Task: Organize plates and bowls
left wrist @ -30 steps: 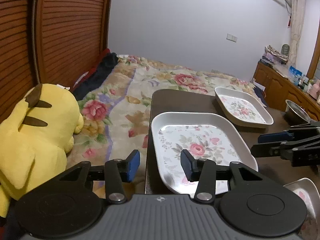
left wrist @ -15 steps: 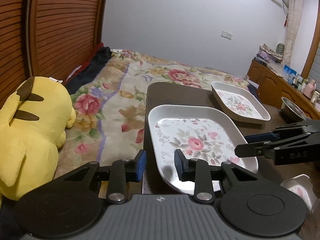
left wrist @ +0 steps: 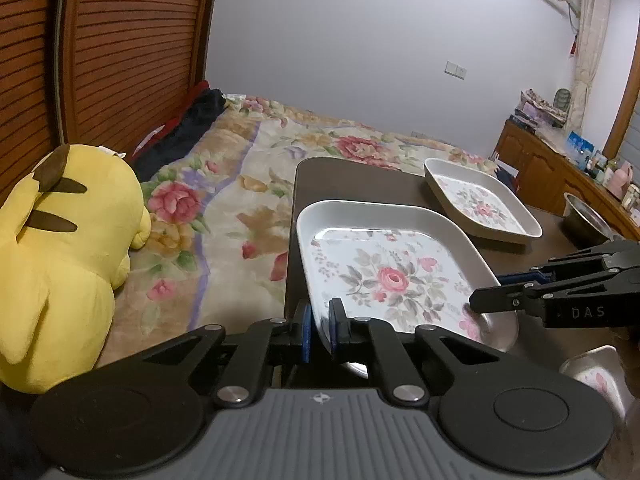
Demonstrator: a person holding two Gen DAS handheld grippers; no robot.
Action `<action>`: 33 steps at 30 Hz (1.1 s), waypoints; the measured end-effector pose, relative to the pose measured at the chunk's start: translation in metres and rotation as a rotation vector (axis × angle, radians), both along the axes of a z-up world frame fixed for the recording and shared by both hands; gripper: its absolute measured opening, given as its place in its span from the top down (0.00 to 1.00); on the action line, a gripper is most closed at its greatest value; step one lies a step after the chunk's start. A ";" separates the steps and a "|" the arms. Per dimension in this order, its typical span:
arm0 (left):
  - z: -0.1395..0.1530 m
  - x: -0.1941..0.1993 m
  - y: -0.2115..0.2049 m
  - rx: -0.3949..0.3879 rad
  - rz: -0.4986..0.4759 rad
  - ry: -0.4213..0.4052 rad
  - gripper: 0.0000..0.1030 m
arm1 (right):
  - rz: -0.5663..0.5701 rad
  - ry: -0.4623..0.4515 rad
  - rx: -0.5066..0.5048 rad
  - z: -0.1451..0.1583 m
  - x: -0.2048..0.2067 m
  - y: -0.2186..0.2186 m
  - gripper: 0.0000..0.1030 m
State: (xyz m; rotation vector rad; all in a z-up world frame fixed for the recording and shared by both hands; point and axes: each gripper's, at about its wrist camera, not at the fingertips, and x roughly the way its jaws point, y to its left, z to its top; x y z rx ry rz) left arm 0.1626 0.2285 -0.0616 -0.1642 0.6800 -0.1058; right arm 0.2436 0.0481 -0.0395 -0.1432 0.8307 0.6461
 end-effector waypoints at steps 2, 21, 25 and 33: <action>0.000 0.000 0.000 0.000 0.000 0.002 0.89 | -0.004 0.005 0.008 0.000 0.000 -0.001 0.84; 0.036 -0.036 -0.025 0.010 -0.042 -0.063 0.89 | -0.053 -0.029 0.074 0.028 -0.032 -0.033 0.86; 0.043 -0.043 -0.033 0.011 -0.059 -0.082 0.89 | -0.068 -0.047 0.084 0.035 -0.042 -0.044 0.86; 0.052 -0.060 -0.056 0.010 -0.106 -0.102 0.88 | -0.110 -0.072 0.096 0.043 -0.067 -0.071 0.86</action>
